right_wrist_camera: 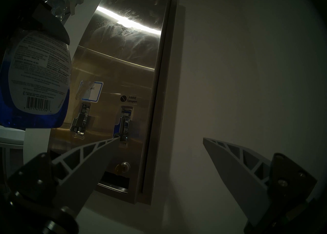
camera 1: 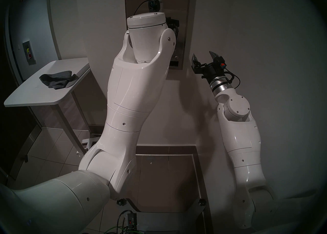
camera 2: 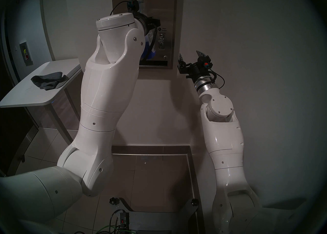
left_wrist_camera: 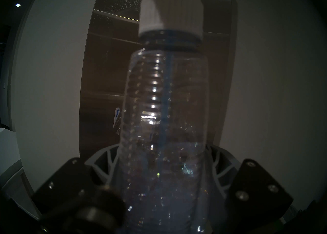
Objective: Pick up the cleaner bottle and spray the cleaner onto the surface
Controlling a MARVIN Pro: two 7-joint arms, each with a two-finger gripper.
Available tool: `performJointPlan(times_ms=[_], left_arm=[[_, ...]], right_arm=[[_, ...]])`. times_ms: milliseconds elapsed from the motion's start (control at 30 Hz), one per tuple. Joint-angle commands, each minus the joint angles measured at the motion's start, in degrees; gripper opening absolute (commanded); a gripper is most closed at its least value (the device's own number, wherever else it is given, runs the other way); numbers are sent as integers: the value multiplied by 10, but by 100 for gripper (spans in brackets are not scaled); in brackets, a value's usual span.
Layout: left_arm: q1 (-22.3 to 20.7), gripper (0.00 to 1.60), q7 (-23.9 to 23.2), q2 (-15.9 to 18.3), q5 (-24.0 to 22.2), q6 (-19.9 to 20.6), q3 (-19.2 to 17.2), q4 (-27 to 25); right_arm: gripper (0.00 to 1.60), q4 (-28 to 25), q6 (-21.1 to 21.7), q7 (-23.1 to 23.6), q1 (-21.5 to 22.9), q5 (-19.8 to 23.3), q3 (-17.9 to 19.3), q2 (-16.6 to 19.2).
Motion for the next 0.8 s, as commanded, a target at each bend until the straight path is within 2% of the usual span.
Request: performJointPlan(times_ms=[0,67,100,267,333,600,633,767], left_arm=[[-34,0,-2,-9,2,-13,-1,-24],[-34,0,-2,-10,2,-12,-1,-24],[-34,0,-3,-10,2,-12,-1,-24],[-33,0,-3,-11,3,-11,-2,-24],[-33,0,-3,-11,3,-11,-2,-24],[-32,0,-3,-12,3,-10,-3,-24],[-32,0,-3,-13,3,-9,-3,-24],[-31,0,-4,-13,3,-9,-4,-24]], right_arm=[[160,-57,15,16,60,5,2,12],[160,-58,25,21,77,8,4,14],[160,-71,29,23,69,10,5,15],[160,-93,53,39,88,18,6,20],[160,-95,66,44,107,19,6,23],[160,-120,106,59,125,36,11,23],[160,-112,121,68,156,45,6,19],[160,-130,137,74,153,55,4,13]])
